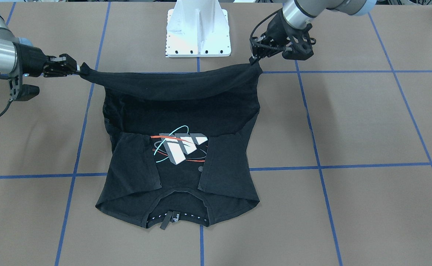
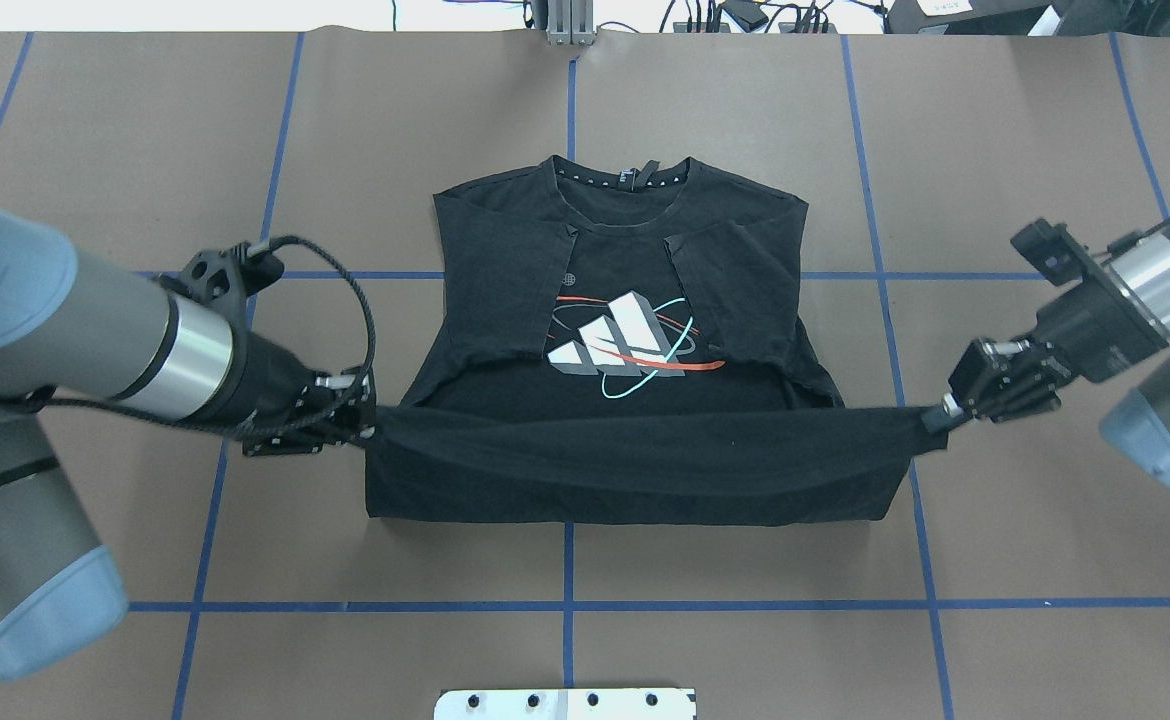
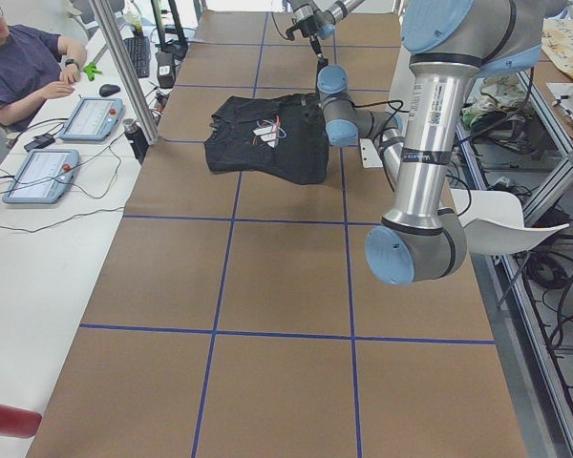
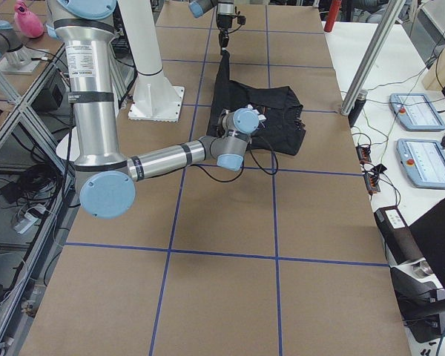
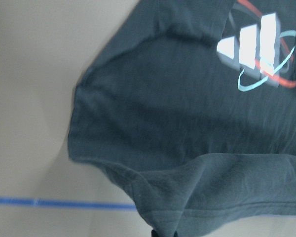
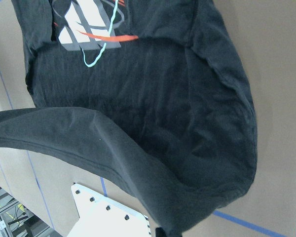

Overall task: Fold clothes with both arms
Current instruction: 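Lay the hem onto the collar edge farthest from the robot with both grippers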

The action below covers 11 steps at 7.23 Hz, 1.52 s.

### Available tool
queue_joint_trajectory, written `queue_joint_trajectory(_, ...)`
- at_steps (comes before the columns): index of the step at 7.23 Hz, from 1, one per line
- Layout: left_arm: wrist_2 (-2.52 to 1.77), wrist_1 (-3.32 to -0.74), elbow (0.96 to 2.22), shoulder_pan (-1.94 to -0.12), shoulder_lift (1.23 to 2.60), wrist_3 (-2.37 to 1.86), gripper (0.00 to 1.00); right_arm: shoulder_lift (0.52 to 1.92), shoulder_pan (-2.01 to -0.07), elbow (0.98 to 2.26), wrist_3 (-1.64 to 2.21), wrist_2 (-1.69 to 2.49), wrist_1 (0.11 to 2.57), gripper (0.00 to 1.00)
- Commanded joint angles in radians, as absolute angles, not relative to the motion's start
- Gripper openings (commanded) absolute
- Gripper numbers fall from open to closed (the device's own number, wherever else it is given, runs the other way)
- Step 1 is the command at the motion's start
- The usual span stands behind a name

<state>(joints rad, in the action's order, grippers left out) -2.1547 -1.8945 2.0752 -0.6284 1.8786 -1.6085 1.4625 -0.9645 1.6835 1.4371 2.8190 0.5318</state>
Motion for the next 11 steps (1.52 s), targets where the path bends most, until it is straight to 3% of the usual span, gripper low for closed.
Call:
queue_joint_trajectory(1, -2.149, -1.899, 1.976, -0.690, 1.927, -1.568, 0.00, 1.337, -0.999, 1.567, 1.436, 2.762, 0.537, 0.00)
queue_joint_trajectory(3, -2.151, -1.902, 1.901, -0.759, 1.957, -1.505, 0.00, 1.225, -1.018, 1.429, 1.431, 2.694, 0.538, 0.00)
queue_joint_trajectory(8, -2.148, -1.928, 1.686, -0.802, 2.105, -1.489, 0.00, 1.108, -1.103, 1.229, 1.352, 2.662, 0.543, 0.00)
queue_joint_trajectory(11, -2.146, -2.052, 1.559, -0.842, 2.106, -1.489, 0.00, 1.088, -1.100, 1.171, 1.345, 2.600, 0.543, 0.00)
